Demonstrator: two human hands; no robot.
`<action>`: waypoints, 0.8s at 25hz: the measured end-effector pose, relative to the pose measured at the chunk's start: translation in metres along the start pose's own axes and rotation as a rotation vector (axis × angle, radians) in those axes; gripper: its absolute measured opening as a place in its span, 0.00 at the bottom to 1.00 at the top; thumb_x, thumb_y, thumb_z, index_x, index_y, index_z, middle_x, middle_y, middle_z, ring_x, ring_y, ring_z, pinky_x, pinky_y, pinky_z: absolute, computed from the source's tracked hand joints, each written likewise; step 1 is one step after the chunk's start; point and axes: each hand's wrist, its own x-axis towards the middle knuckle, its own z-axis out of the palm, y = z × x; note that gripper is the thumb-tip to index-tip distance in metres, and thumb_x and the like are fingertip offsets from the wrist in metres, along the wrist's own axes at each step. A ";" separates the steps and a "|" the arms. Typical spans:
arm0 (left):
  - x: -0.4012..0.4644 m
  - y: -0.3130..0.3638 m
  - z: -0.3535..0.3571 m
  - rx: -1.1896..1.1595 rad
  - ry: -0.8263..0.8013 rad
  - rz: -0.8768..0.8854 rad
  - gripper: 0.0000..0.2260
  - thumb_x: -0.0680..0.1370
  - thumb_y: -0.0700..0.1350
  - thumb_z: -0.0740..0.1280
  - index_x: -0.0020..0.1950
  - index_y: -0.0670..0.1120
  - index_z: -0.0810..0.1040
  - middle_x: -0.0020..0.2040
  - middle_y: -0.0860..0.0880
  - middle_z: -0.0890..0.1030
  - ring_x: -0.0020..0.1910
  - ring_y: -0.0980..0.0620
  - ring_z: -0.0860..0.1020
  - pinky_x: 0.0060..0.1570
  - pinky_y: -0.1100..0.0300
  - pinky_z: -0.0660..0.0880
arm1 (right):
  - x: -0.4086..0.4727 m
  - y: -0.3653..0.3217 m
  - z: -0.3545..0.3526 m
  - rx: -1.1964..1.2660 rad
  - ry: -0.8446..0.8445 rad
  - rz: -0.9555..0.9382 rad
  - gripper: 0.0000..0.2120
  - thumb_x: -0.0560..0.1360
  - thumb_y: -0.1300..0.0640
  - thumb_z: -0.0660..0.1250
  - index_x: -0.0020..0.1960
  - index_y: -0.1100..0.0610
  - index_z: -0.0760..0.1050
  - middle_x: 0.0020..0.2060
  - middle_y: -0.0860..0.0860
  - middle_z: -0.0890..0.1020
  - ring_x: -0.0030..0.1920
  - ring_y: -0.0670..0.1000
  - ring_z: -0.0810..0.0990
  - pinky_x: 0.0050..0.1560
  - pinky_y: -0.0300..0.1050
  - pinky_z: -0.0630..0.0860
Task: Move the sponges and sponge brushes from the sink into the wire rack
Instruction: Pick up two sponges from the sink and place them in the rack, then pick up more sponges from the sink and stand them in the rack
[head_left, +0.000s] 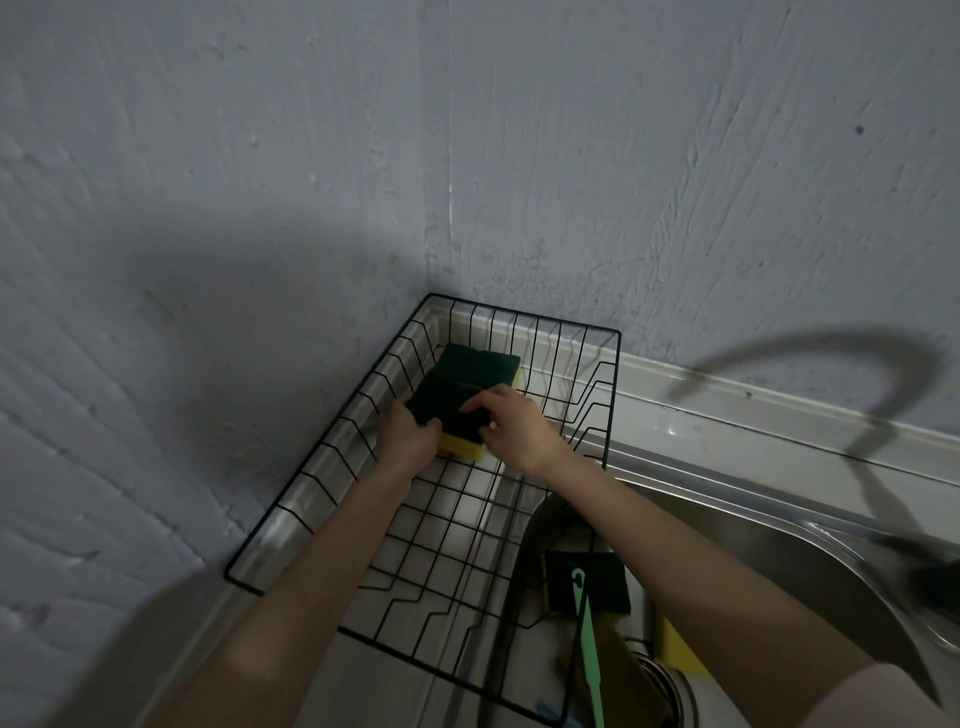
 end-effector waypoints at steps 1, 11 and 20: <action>0.000 0.000 -0.001 0.024 -0.018 -0.007 0.22 0.76 0.39 0.62 0.68 0.38 0.63 0.64 0.36 0.73 0.61 0.40 0.73 0.51 0.55 0.72 | 0.000 -0.001 -0.001 -0.017 -0.012 -0.002 0.18 0.74 0.67 0.60 0.63 0.57 0.70 0.63 0.58 0.71 0.62 0.56 0.71 0.56 0.39 0.68; -0.037 0.037 -0.021 0.241 -0.097 0.233 0.21 0.75 0.39 0.62 0.67 0.36 0.63 0.64 0.35 0.72 0.61 0.39 0.72 0.56 0.50 0.73 | -0.039 -0.016 -0.044 -0.075 0.052 -0.044 0.22 0.74 0.61 0.61 0.68 0.55 0.65 0.67 0.55 0.71 0.66 0.54 0.70 0.65 0.44 0.66; -0.128 0.066 -0.006 0.599 -0.117 0.559 0.24 0.77 0.47 0.59 0.72 0.42 0.60 0.72 0.41 0.64 0.68 0.43 0.67 0.66 0.49 0.67 | -0.132 0.006 -0.087 -0.193 0.193 -0.042 0.25 0.73 0.58 0.64 0.69 0.56 0.64 0.67 0.56 0.71 0.68 0.55 0.67 0.69 0.48 0.62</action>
